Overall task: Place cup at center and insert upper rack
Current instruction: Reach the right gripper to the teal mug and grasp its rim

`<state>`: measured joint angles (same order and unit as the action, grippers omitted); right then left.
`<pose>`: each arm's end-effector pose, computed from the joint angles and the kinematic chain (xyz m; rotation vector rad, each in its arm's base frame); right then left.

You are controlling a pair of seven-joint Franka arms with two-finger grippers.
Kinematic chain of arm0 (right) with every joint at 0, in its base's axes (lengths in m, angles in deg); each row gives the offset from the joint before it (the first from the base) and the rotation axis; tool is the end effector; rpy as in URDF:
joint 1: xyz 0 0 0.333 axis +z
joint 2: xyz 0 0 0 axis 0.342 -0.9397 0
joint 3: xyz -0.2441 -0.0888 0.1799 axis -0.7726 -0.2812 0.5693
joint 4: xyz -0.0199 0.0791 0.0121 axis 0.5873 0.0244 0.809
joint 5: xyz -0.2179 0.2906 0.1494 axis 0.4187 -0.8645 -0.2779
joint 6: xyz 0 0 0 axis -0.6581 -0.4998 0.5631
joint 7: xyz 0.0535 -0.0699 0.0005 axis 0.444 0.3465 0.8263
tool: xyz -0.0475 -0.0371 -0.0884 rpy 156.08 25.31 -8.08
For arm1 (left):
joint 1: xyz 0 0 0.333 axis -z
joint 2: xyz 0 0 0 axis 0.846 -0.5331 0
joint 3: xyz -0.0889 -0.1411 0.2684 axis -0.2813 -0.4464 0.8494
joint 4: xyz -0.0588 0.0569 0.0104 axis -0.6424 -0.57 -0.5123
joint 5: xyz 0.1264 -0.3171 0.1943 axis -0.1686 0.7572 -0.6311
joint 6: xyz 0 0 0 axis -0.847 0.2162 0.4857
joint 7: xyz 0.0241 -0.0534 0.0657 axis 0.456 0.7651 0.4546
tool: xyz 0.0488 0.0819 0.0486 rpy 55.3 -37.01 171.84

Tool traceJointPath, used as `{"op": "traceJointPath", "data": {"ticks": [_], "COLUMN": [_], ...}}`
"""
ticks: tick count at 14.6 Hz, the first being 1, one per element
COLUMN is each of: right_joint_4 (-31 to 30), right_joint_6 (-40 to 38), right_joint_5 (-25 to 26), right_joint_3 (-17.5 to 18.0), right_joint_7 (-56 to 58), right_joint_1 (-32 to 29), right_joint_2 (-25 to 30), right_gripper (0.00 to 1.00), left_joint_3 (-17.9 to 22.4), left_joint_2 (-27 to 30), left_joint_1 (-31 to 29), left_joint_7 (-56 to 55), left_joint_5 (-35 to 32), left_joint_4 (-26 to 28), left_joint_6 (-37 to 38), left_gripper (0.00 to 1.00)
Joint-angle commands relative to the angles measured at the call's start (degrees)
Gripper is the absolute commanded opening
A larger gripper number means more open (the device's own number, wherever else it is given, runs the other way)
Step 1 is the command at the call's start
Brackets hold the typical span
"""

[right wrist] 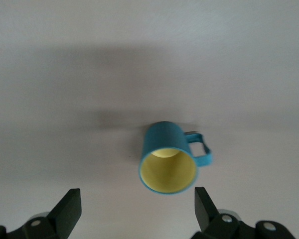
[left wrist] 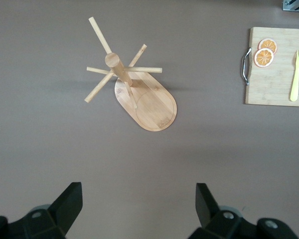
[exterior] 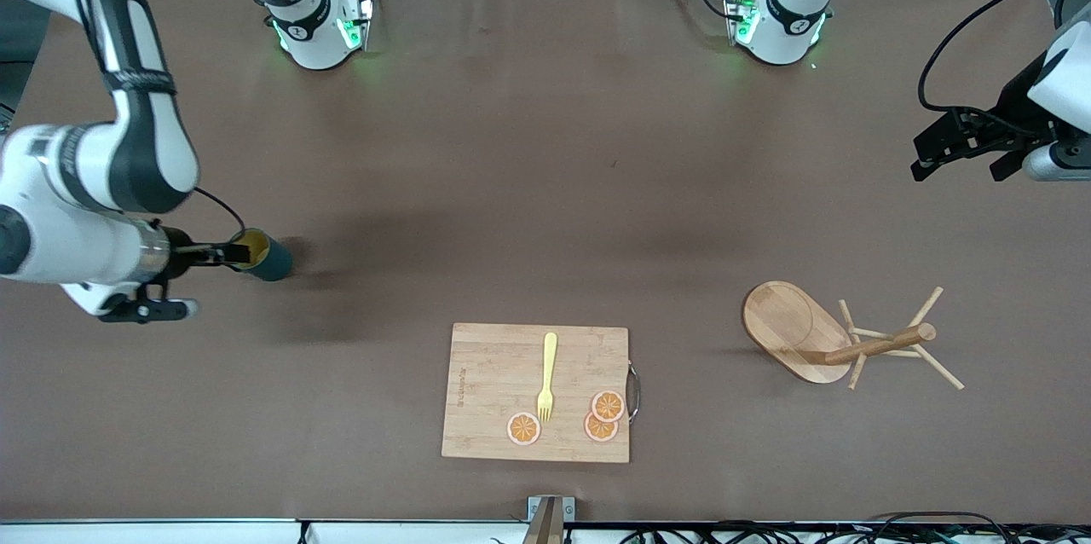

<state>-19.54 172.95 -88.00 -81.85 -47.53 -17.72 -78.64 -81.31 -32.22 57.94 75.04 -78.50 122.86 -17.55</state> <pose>0.6316 0.0059 0.3488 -3.0992 -0.0612 0.4360 0.5632 -0.0551 0.6407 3.0992 0.0057 0.1608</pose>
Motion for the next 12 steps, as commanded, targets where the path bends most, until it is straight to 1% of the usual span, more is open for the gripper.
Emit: {"op": "traceJointPath", "data": {"ticks": [1, 3, 7, 10, 11, 12], "right_joint_4": [-6.02, -9.98, -11.58, -13.34, -13.69, -14.22], "right_joint_6": [3.04, 6.12, 6.83, 10.78, 11.58, 11.93], "right_joint_5": [-1.02, -1.02, -1.37, -1.46, -1.38, -1.46], "right_joint_3": [-0.19, -0.19, -0.19, -0.19, -0.19, -0.19], "right_joint_7": [-0.56, -0.56, -0.65, -0.56, -0.56, -0.56], "right_joint_1": [0.36, 0.35, 0.01, 0.27, 0.27, 0.27], "right_joint_2": [1.19, 1.28, 0.76, -0.39, -0.65, -0.74], "right_gripper": [1.0, 1.0, 1.0, 1.0, 0.99, 0.94], "left_joint_3": [-0.1, -0.1, -0.1, -0.1, -0.1, -0.1], "left_joint_2": [-0.07, -0.07, -0.07, -0.07, -0.07, -0.07], "left_joint_1": [-0.16, -0.07, -0.07, -0.07, -0.07, -0.07], "left_joint_7": [1.35, 1.35, 1.35, 1.35, 1.35, 1.35], "left_joint_5": [-0.18, -0.18, -0.18, -0.18, -0.18, -0.18], "left_joint_4": [-0.46, -0.46, -0.46, -0.46, -0.46, -0.46], "left_joint_6": [-0.35, -0.35, -0.35, -0.35, -0.35, -0.35], "left_gripper": [1.0, 1.0, 1.0, 1.0, 1.0, 1.0]}}
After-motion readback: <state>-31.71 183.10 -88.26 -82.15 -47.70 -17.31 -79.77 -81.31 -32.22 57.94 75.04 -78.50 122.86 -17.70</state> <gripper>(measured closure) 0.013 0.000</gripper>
